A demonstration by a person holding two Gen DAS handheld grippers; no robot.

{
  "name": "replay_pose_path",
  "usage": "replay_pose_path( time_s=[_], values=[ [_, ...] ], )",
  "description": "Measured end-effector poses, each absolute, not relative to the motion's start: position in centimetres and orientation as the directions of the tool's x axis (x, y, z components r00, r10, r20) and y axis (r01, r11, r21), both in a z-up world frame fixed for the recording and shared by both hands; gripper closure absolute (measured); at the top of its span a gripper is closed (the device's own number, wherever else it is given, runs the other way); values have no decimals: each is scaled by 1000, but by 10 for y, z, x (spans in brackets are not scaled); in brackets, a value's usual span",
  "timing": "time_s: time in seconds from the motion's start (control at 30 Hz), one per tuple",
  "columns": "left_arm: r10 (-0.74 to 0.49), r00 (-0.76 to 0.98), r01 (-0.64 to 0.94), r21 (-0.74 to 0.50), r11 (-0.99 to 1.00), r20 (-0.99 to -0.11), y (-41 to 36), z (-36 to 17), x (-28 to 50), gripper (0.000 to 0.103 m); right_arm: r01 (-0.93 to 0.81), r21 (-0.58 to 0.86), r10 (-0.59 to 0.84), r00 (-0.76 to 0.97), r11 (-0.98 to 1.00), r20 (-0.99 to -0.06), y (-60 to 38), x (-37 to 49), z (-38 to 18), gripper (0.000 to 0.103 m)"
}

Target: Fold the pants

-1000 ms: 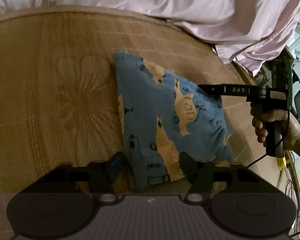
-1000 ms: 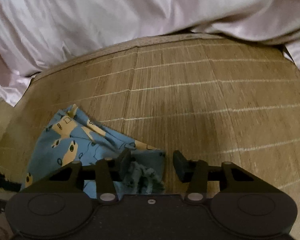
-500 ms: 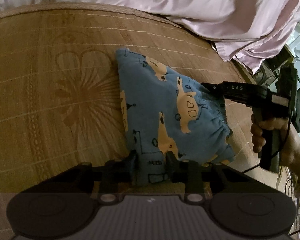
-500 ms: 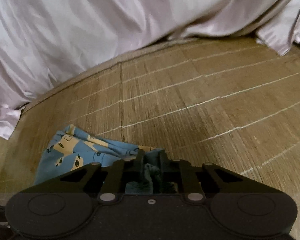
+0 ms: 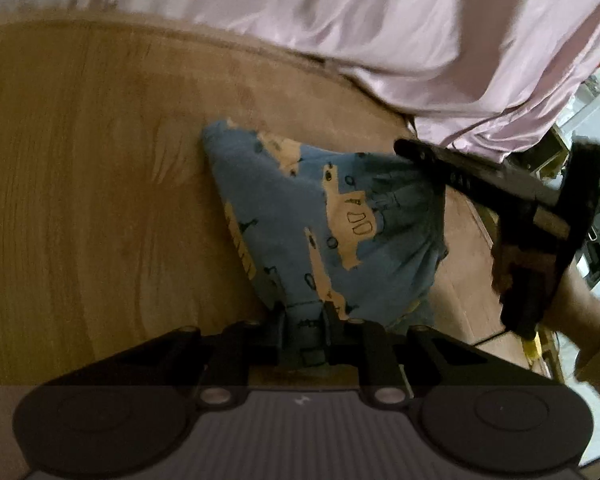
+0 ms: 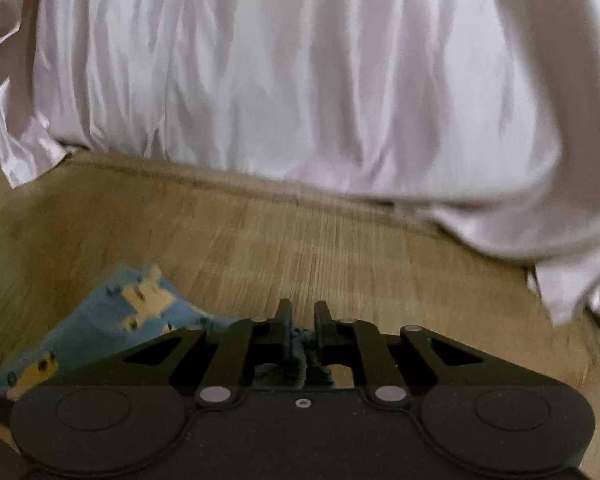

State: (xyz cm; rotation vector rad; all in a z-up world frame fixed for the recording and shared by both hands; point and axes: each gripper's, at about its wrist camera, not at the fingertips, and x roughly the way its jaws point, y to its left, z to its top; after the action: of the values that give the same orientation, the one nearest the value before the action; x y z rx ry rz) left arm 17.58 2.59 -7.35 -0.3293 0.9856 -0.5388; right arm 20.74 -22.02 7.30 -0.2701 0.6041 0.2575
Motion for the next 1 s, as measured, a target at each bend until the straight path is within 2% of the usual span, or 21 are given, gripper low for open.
replay_pose_path(
  time_s=[0.13, 0.2, 0.4, 0.53, 0.6, 0.7, 0.73, 0.77, 0.83, 1.0],
  values=[
    [-545, 493, 295, -459, 838, -678, 19, -68, 206, 85, -365, -209, 180, 785, 907, -592, -206, 243, 91, 92],
    [-548, 476, 272, -477, 836, -688, 17, -72, 217, 85, -400, -167, 202, 728, 901, -656, -207, 257, 92, 91],
    [-531, 459, 315, -428, 847, -712, 22, -79, 201, 85, -328, -44, 189, 644, 944, -741, -244, 247, 64, 84],
    [-538, 421, 332, -427, 841, -730, 38, -88, 193, 84, -242, 94, 224, 592, 966, -774, -270, 233, 37, 68],
    [-541, 418, 345, -423, 837, -729, 40, -88, 191, 81, -219, 134, 239, 580, 966, -779, -276, 228, 29, 65],
    [-531, 413, 329, -422, 844, -740, 41, -88, 193, 66, -201, 170, 256, 565, 965, -784, -279, 230, 27, 56],
    [-529, 407, 315, -429, 846, -744, 41, -88, 194, 58, -199, 199, 277, 548, 960, -789, -281, 232, 30, 50],
    [-529, 401, 301, -438, 847, -748, 43, -88, 194, 56, -197, 240, 308, 519, 951, -797, -284, 235, 31, 40],
    [-530, 395, 292, -445, 847, -750, 44, -88, 193, 51, -201, 288, 349, 463, 936, -815, -289, 238, 30, 29],
    [-527, 388, 315, -428, 847, -756, 41, -88, 192, 42, -152, 316, 350, 464, 936, -814, -294, 235, 17, 29]
  ],
)
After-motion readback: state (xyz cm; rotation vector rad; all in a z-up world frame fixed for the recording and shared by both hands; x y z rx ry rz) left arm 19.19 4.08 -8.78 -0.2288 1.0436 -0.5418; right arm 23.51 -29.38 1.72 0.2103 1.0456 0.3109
